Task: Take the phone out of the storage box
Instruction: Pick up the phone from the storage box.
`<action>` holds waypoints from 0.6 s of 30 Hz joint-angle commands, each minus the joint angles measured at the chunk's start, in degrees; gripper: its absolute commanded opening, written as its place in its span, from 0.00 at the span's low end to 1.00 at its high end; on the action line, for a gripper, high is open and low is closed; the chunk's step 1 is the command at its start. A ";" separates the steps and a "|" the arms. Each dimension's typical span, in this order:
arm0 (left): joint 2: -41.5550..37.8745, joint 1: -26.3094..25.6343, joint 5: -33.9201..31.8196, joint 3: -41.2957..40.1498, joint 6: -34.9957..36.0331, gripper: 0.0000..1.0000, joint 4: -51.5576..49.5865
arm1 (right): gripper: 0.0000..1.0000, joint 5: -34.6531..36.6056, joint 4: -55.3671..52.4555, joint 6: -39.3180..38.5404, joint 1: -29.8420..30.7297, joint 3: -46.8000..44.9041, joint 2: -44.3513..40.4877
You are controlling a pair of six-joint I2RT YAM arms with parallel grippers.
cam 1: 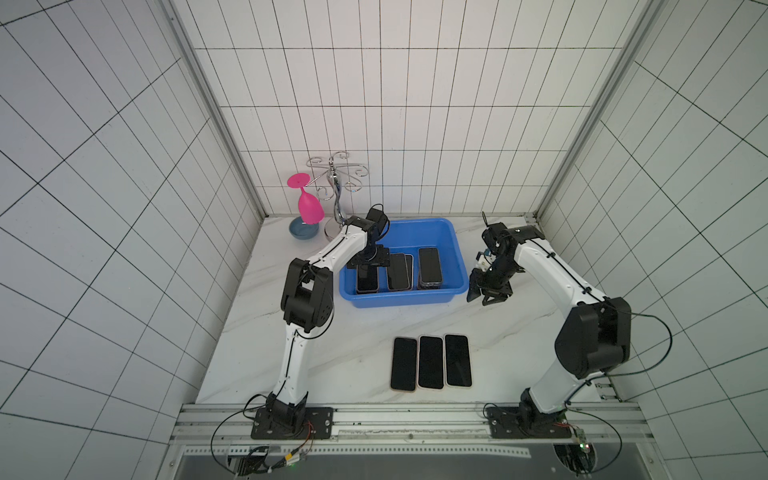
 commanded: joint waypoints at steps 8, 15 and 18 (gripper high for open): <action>3.03 0.44 1.61 -1.60 -0.71 0.82 3.74 | 0.51 0.90 -1.99 -1.43 -0.59 -0.77 0.09; 2.39 0.72 1.72 -2.66 -0.04 0.70 4.59 | 0.50 0.78 -2.32 -1.61 -0.59 0.63 0.69; 1.32 0.75 1.77 -2.53 0.30 0.62 4.75 | 0.49 0.51 -2.33 -1.43 -0.51 1.53 1.16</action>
